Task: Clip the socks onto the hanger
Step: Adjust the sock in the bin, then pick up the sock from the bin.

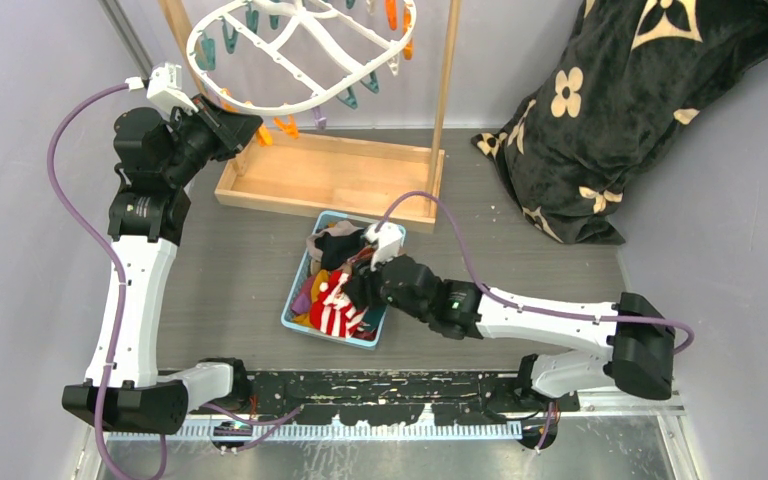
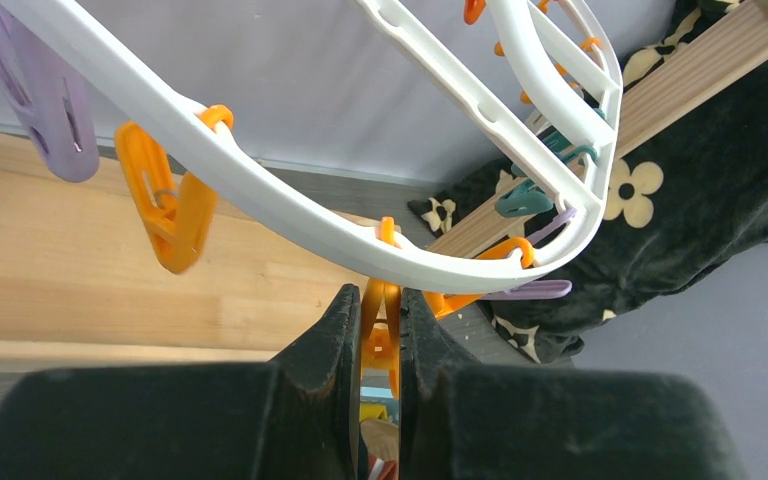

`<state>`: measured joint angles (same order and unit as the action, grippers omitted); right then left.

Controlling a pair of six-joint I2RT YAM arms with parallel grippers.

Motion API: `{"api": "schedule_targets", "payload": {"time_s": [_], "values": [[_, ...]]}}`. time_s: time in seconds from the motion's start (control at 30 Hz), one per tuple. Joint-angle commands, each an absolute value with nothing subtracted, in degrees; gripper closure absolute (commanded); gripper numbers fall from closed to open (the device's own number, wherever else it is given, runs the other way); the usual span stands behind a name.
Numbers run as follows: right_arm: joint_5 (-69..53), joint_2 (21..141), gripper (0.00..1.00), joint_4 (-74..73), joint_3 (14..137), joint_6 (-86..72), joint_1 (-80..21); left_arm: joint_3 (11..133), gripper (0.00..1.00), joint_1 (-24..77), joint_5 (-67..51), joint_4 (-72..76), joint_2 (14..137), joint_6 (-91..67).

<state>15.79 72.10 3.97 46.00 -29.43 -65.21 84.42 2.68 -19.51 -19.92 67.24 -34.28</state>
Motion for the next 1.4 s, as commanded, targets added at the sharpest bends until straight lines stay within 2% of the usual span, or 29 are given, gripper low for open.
{"api": "schedule_targets", "payload": {"time_s": [0.0, 0.17, 0.27, 0.5, 0.8, 0.93, 1.03, 1.1, 1.17, 1.37], "values": [[24.01, 74.71, 0.45, -2.94, 55.79, -14.10, -72.95, 86.48, 1.00, 2.82, -19.76, -16.60, 66.34, -34.85], [34.06, 83.96, 0.35, -12.31, 64.85, 3.04, -80.04, 86.40, 0.99, 2.82, -19.77, -16.62, 66.18, -34.65], [37.95, 89.98, 0.33, -18.58, 70.48, 8.31, -81.68, 86.40, 1.00, 2.89, -19.67, -16.72, 66.02, -34.54], [38.38, 97.45, 0.34, -27.51, 78.12, 13.43, -81.96, 86.26, 1.00, 2.81, -19.61, -16.87, 66.17, -34.48], [41.95, 104.23, 0.38, -27.96, 81.92, 18.64, -82.00, 86.48, 1.00, 2.87, -19.35, -16.74, 66.17, -34.48], [45.33, 105.94, 0.48, -23.80, 81.99, 21.53, -81.91, 86.49, 0.99, 2.83, -19.27, -16.87, 66.18, -34.40], [47.81, 106.23, 0.65, -21.20, 81.65, 22.87, -81.92, 86.57, 0.99, 2.82, -19.14, -16.96, 66.17, -34.30], [49.39, 105.04, 0.81, -18.56, 80.84, 23.18, -81.91, 86.57, 1.00, 2.82, -19.20, -16.95, 66.20, -34.41], [50.76, 102.48, 0.93, -13.90, 79.20, 23.72, -81.87, 86.42, 1.00, 2.86, -19.25, -16.90, 66.20, -34.60], [44.79, 90.35, 0.97, -1.47, 74.31, 19.06, -79.36, 86.43, 1.00, 2.98, -19.16, -17.61, 66.17, -33.99]]}}
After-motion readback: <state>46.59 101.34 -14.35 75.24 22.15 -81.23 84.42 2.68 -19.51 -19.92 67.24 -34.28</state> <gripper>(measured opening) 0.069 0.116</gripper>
